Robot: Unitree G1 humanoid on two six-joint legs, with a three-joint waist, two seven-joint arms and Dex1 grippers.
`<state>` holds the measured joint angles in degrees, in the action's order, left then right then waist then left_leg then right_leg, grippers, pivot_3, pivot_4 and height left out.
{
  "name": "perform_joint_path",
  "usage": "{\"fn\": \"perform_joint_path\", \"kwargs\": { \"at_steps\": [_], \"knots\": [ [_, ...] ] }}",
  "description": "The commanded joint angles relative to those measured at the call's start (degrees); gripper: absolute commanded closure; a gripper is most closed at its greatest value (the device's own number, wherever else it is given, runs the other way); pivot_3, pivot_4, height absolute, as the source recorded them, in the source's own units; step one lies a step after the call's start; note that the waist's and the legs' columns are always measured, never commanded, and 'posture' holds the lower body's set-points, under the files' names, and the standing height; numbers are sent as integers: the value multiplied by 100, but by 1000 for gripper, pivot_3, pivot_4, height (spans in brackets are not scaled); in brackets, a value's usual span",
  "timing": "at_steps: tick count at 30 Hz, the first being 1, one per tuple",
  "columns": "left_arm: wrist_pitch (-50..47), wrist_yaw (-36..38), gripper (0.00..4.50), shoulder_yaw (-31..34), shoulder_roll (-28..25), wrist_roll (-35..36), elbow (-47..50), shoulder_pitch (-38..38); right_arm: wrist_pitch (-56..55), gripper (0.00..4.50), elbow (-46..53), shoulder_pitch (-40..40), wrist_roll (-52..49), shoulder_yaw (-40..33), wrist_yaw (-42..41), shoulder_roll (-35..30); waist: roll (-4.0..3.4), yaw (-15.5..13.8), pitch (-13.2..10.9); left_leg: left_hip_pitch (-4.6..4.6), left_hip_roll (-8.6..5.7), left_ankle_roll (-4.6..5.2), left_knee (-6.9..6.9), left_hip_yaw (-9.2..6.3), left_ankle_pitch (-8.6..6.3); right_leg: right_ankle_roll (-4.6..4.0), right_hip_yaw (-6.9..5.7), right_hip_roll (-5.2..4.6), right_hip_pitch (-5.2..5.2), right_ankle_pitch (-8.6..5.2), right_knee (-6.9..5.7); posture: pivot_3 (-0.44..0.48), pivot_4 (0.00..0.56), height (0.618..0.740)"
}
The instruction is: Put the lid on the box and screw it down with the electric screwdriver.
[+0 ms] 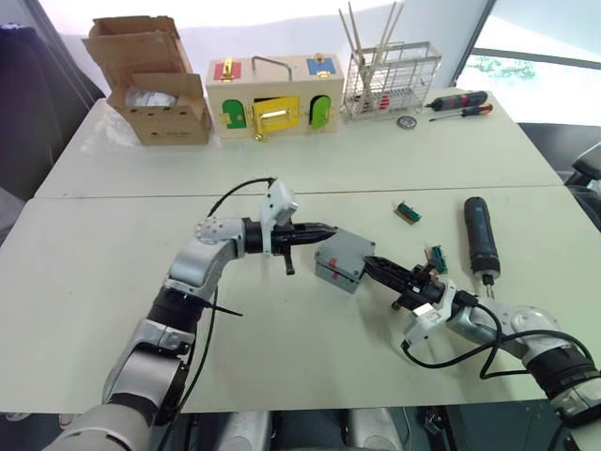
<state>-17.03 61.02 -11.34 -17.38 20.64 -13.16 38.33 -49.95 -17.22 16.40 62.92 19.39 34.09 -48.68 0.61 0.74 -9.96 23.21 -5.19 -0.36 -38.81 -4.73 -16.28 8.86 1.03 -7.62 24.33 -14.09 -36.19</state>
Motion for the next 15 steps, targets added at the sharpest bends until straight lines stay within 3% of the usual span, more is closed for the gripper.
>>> {"fn": "perform_joint_path", "kwargs": {
  "at_steps": [1,15],
  "knots": [
    [-31,-46,4426,251,6,134,173,96,83,4402,318,-43,-15,-112,109,-89,0,4,0,0,0,0,0,0,0,0,0,0,0,0,0,0,150,734],
    [-114,11,4426,4,71,16,498,-143,143,4402,304,-237,-121,-76,-70,-124,0,-7,0,0,0,0,-1,0,0,0,0,0,1,0,-1,0,150,734]
  ]
}}
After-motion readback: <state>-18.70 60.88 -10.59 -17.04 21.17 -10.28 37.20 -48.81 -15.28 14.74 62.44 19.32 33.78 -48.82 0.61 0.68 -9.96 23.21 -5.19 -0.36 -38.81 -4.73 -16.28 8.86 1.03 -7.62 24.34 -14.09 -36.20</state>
